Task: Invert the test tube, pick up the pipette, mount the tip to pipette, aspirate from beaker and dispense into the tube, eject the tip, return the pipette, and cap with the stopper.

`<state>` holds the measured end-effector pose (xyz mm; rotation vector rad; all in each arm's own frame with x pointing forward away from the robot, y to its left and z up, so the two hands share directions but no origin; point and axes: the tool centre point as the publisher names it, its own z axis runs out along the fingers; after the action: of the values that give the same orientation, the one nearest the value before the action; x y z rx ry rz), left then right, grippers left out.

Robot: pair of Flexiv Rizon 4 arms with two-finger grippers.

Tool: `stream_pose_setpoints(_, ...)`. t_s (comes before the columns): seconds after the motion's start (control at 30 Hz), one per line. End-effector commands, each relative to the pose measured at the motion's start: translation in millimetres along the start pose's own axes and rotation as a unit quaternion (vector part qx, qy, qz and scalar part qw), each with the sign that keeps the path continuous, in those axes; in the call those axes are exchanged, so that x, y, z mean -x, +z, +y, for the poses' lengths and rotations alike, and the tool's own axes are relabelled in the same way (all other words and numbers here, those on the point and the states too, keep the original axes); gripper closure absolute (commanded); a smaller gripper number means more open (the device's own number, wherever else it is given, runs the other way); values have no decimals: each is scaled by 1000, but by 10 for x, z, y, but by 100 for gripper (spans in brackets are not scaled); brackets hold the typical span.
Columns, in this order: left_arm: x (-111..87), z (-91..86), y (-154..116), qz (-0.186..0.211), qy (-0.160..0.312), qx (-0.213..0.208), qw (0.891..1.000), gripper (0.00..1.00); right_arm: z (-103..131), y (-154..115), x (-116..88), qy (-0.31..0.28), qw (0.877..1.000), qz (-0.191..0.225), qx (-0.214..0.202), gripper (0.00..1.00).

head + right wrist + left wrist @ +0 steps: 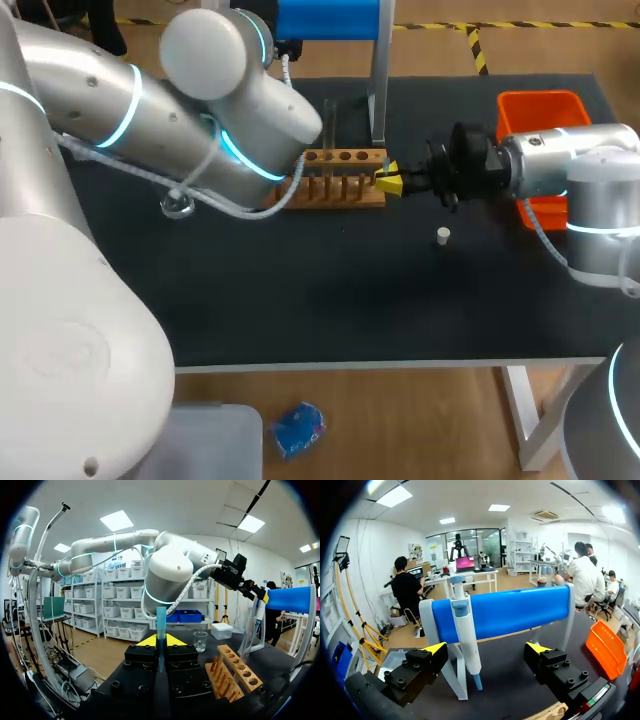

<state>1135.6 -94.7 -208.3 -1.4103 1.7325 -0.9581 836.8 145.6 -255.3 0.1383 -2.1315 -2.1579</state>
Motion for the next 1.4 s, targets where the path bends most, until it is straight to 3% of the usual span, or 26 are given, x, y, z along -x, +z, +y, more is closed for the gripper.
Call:
stream_pose_setpoints(0.03,-44,17,86,-73,-7,-7,997,0,1,-6,-9,-1,1000,-1,0,100)
stream_pose_setpoints(0.43,93,-70,183,-83,-35,-28,996,0,1,-6,-9,-1,1000,-1,0,100)
stream_pose_setpoints(1.4,139,-218,297,-74,-66,-70,993,0,1,-6,-9,-1,1000,-1,0,100)
